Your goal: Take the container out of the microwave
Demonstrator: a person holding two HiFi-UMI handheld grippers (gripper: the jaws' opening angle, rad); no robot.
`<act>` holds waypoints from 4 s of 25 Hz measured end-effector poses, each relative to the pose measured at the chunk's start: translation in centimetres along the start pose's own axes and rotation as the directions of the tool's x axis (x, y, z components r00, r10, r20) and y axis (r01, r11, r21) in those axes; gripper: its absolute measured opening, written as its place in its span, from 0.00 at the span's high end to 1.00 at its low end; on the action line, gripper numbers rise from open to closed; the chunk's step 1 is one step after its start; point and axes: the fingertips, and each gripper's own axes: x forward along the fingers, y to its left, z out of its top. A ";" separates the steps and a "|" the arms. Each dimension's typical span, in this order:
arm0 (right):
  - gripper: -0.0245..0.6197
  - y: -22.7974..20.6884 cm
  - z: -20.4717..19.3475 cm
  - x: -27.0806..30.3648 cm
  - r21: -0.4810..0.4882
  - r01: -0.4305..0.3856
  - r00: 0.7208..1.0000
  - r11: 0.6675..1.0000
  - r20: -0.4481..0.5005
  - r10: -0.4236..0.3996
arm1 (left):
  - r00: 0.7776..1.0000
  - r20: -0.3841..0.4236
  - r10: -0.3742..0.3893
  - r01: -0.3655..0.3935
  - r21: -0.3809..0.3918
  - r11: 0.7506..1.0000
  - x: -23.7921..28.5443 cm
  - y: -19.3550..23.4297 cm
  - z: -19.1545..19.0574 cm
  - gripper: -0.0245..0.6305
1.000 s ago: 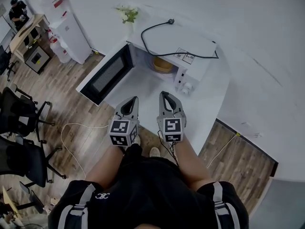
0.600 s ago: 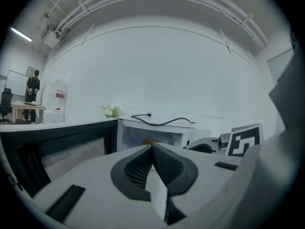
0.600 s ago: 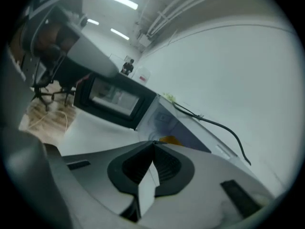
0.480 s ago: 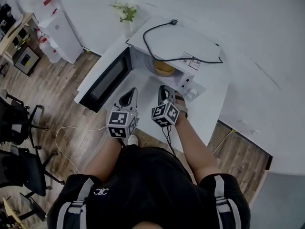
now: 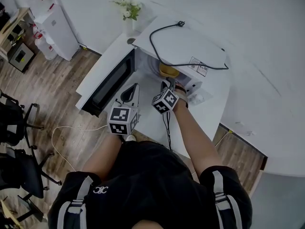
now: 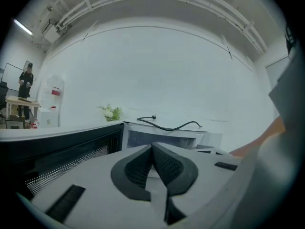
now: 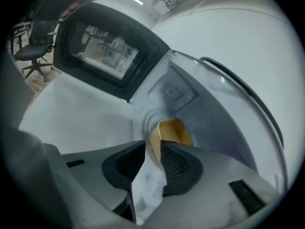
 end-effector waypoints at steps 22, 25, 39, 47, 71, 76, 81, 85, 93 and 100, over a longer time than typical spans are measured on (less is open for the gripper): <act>0.80 -2.4 0.6 5.3 -0.130 0.068 0.991 0.989 -0.108 -0.083 | 0.999 -0.041 -0.028 0.028 0.006 1.000 1.7 3.4 -0.4 0.95; 0.80 -2.4 0.1 5.8 -0.152 0.057 0.988 0.987 -0.137 -0.078 | 0.999 -0.044 -0.030 0.030 0.008 1.000 1.8 3.5 -0.6 0.95; 0.91 -3.4 0.8 6.8 -0.207 0.061 0.989 0.976 -0.121 -0.087 | 0.998 -0.050 -0.035 0.035 0.010 0.999 2.0 4.0 -0.6 0.95; 0.93 -2.8 1.3 5.4 -0.219 0.010 0.996 0.976 -0.089 -0.031 | 0.997 -0.051 -0.055 0.056 0.019 0.998 1.8 2.9 -0.5 0.95; 0.93 3.4 1.7 -3.3 -0.251 -0.320 0.946 0.914 -0.035 0.322 | 0.997 -0.053 -0.050 0.050 0.005 0.999 -0.8 0.0 -1.4 0.95; 0.93 4.3 1.6 -6.3 -0.306 -0.328 0.939 0.894 -0.004 0.343 | 0.997 -0.055 -0.044 0.045 0.002 0.999 -1.6 -1.0 -1.9 0.95; 0.93 6.1 0.8 -9.5 -0.361 -0.344 0.927 0.867 0.018 0.375 | 0.997 -0.064 -0.032 0.032 0.001 0.999 -2.5 -2.2 -2.5 0.95; 0.94 7.4 -0.2 -11.9 -0.393 -0.351 0.917 0.850 0.038 0.396 | 0.997 -0.068 -0.022 0.022 0.002 1.000 -3.8 -3.4 -3.3 0.95; 0.94 10.1 -3.3 -15.7 -0.462 -0.356 0.901 0.812 0.061 0.430 | 0.994 -0.105 0.022 -0.022 0.001 1.000 -6.3 -5.2 -6.2 0.95; 0.94 11.1 -6.4 -17.2 -0.479 -0.370 0.894 0.796 0.049 0.445 | 0.992 -0.116 0.052 -0.051 0.011 0.999 -7.7 -7.1 -7.1 0.95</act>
